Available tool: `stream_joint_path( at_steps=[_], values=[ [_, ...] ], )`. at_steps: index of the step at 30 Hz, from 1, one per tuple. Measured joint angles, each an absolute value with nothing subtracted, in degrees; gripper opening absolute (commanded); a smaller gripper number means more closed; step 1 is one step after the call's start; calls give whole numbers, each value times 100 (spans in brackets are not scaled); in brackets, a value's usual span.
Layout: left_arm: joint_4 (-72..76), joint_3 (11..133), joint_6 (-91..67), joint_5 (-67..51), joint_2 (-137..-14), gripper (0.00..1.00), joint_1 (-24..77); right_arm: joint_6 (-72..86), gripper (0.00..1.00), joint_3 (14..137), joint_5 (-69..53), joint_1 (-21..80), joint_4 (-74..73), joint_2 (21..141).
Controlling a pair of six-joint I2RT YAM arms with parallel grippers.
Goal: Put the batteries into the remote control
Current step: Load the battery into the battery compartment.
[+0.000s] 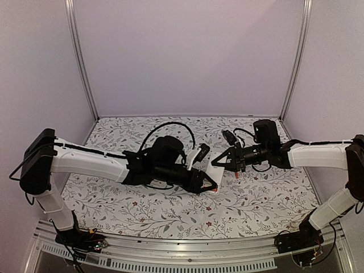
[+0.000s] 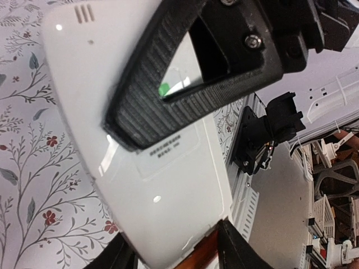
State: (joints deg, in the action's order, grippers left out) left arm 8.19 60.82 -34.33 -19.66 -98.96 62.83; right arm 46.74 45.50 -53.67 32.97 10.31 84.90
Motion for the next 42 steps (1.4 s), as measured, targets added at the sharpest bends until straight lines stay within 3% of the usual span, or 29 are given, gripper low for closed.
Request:
stream_joint_path(
  at_steps=[6, 9, 14, 19, 27, 30, 33, 36, 42],
  values=[
    [908, 6077, -3457, -2062, -9896, 40, 6263, 4626, 0, 4547, -5494, 3282, 1031, 8414],
    [1011, 6053, -3448, -2119, -9896, 54, 6250, 4630, 0, 4547, -5516, 3258, 1033, 8374],
    [1179, 6031, -3393, -2305, -9896, 58, 6265, 4746, 0, 4547, -5505, 3269, 1131, 8366],
    [1223, 6027, -3415, -2383, -9896, 56, 6265, 4818, 0, 4547, -5505, 3267, 1216, 8364],
    [1354, 5951, -3627, -2447, -9896, 42, 6235, 4663, 0, 4547, -5629, 3269, 1291, 8353],
    [1509, 5889, -3691, -2486, -9891, 43, 6206, 4622, 0, 4547, -5621, 3269, 1299, 8311],
    [1592, 5861, -3667, -2502, -9880, 55, 6206, 4644, 0, 4547, -5603, 3269, 1297, 8283],
    [1586, 5835, -3524, -2628, -9870, 59, 6219, 4737, 0, 4547, -5559, 3267, 1319, 8283],
    [1551, 5798, -3452, -2829, -9870, 51, 6241, 4834, 0, 4547, -5502, 3262, 1343, 8283]
  ],
)
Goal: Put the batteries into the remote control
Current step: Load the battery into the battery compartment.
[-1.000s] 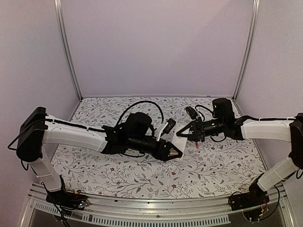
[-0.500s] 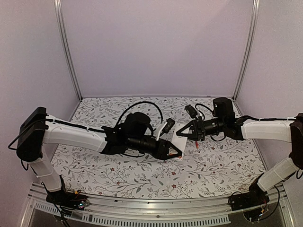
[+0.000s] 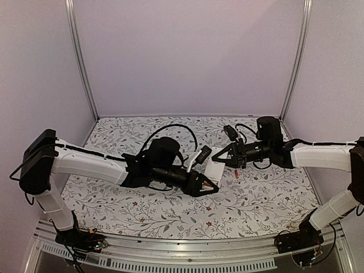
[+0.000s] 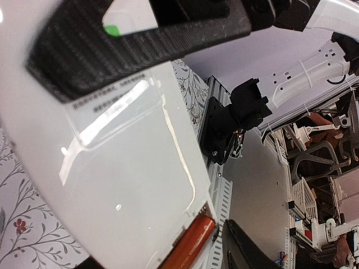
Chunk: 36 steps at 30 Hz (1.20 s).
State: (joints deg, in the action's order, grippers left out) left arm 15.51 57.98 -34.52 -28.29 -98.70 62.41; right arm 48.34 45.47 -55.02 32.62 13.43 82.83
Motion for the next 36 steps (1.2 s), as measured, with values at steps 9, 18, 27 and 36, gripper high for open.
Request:
stream_joint_path(
  at_steps=[9, 18, 27, 36],
  values=[
    [1964, 5470, -3721, -2985, -9824, 54, 6136, 4803, 0, 4547, -5481, 3269, 1376, 8252],
    [2314, 5422, -4051, -3081, -9819, 55, 6106, 4770, 0, 4547, -5457, 3258, 1380, 8235],
    [2241, 5426, -4198, -2906, -9815, 44, 6049, 4753, 0, 4547, -5450, 3258, 1420, 8211],
    [2244, 5426, -4383, -2886, -9815, 44, 5959, 4733, 0, 4547, -5430, 3258, 1420, 8208]
  ],
)
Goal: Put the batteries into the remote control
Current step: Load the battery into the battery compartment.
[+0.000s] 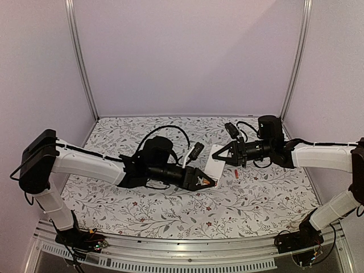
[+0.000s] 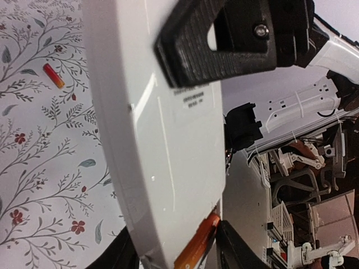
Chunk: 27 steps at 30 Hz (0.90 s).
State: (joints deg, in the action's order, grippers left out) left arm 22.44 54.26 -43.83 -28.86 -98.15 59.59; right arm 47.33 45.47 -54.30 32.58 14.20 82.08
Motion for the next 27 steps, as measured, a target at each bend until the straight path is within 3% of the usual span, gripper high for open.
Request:
stream_joint_path(
  at_steps=[7, 11, 13, 19, 23, 27],
  values=[
    [2110, 5522, -4421, -2867, -9815, 34, 5951, 4687, 0, 4547, -5411, 3256, 1428, 8204],
    [2001, 5561, -4423, -2871, -9815, 34, 5937, 4580, 0, 4547, -5454, 3256, 1461, 8202],
    [1957, 5579, -4421, -2871, -9815, 40, 5933, 4543, 0, 4547, -5457, 3256, 1466, 8200],
    [1815, 5607, -4281, -2751, -9815, 81, 5907, 4591, 0, 4545, -5417, 3214, 1413, 8173],
    [1518, 5690, -4007, -2580, -9771, 88, 5865, 4563, 0, 4506, -5415, 2956, 1297, 8062],
    [1212, 5774, -3691, -2272, -9463, 89, 5743, 4449, 0, 4307, -5413, 2298, 1046, 7802]
  ],
)
